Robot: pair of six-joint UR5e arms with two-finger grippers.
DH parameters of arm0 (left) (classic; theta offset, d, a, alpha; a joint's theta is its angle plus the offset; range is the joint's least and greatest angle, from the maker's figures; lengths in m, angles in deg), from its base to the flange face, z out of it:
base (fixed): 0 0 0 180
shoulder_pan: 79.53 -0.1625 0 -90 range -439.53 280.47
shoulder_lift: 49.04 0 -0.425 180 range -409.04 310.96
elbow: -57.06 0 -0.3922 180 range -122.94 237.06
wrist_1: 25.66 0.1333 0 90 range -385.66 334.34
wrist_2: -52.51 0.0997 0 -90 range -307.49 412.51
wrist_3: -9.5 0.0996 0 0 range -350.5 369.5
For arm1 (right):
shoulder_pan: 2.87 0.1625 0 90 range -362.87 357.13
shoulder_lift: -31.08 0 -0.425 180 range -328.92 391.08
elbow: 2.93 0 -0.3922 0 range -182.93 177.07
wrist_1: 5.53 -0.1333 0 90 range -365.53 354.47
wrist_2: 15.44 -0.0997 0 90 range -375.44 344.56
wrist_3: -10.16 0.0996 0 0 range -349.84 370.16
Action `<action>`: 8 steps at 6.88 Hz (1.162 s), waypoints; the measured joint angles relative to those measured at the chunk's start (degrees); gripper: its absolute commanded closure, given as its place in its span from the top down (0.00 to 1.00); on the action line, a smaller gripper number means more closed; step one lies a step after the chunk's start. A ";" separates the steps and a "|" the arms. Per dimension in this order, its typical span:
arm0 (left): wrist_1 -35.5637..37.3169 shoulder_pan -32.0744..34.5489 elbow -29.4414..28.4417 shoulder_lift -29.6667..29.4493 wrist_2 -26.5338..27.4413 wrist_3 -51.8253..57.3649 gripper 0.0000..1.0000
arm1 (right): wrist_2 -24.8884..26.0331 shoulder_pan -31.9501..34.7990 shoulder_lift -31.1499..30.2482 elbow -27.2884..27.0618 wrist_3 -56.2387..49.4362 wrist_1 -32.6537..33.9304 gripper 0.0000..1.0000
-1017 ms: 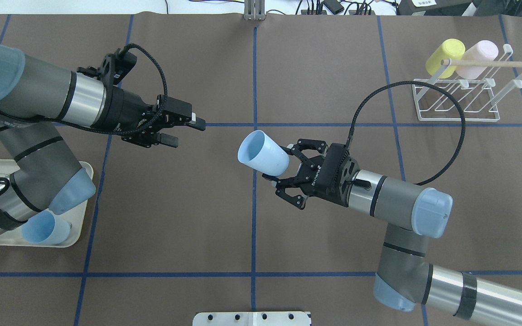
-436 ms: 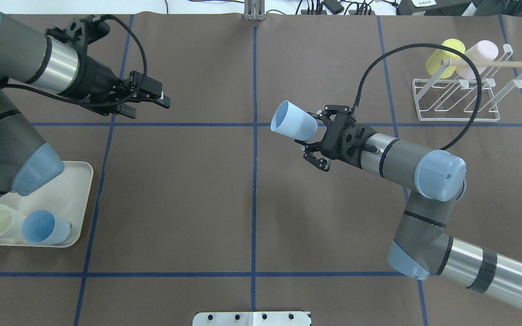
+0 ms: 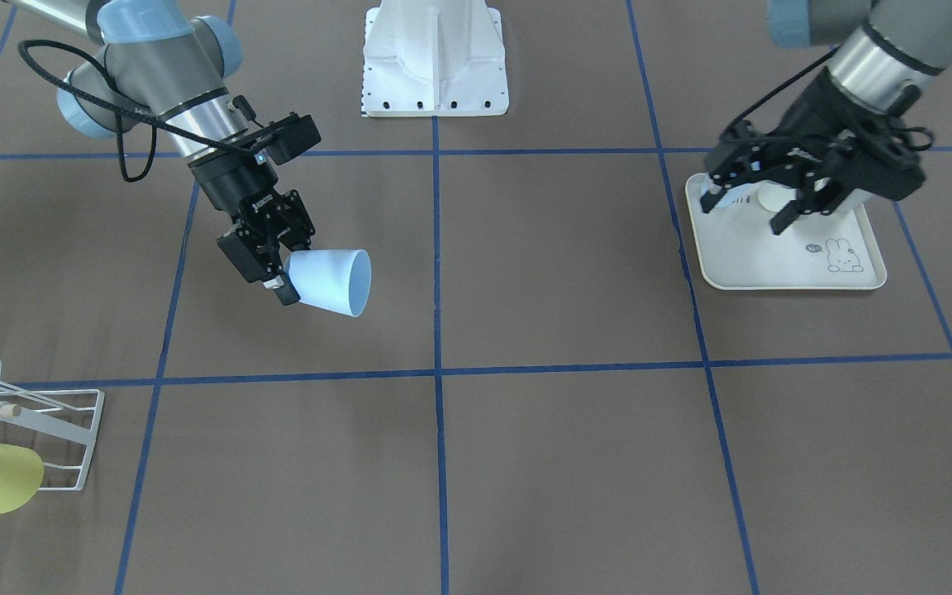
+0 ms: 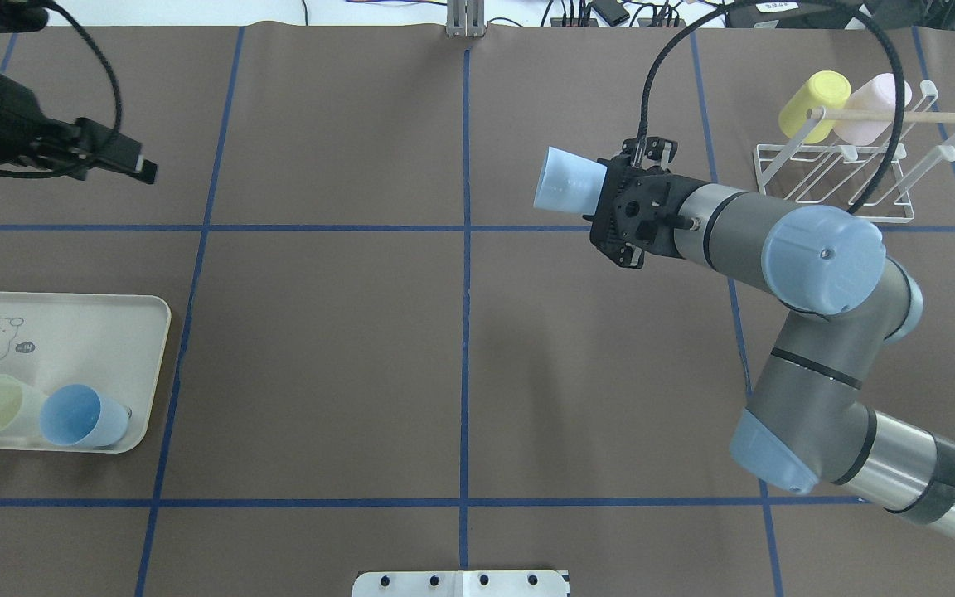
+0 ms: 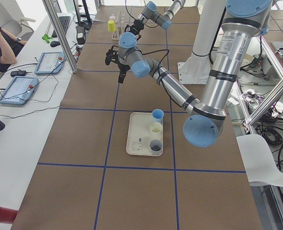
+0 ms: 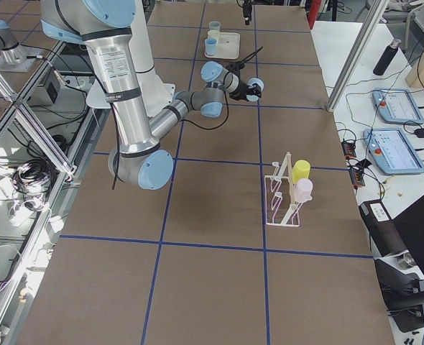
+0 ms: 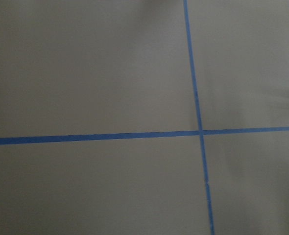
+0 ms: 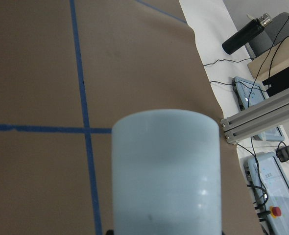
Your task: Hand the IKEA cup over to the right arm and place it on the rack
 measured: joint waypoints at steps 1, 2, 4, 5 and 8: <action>0.59 3.94 0.44 4.07 -0.04 8.68 1.00 | 0.17 3.08 0.07 -3.25 -7.11 7.37 0.00; 0.77 7.02 0.50 7.05 -0.08 14.86 1.00 | 0.37 6.84 0.22 -5.92 -16.14 13.81 0.00; 0.84 9.55 0.35 9.64 -0.15 19.99 1.00 | 0.20 15.06 0.43 -8.25 -37.98 21.85 0.00; 0.83 9.75 0.32 9.99 -0.30 20.55 1.00 | 0.10 18.99 0.32 -8.21 -47.85 23.91 0.00; 0.82 9.87 0.29 10.16 -0.66 20.57 1.00 | 0.48 27.75 0.06 -3.36 -71.52 25.19 0.00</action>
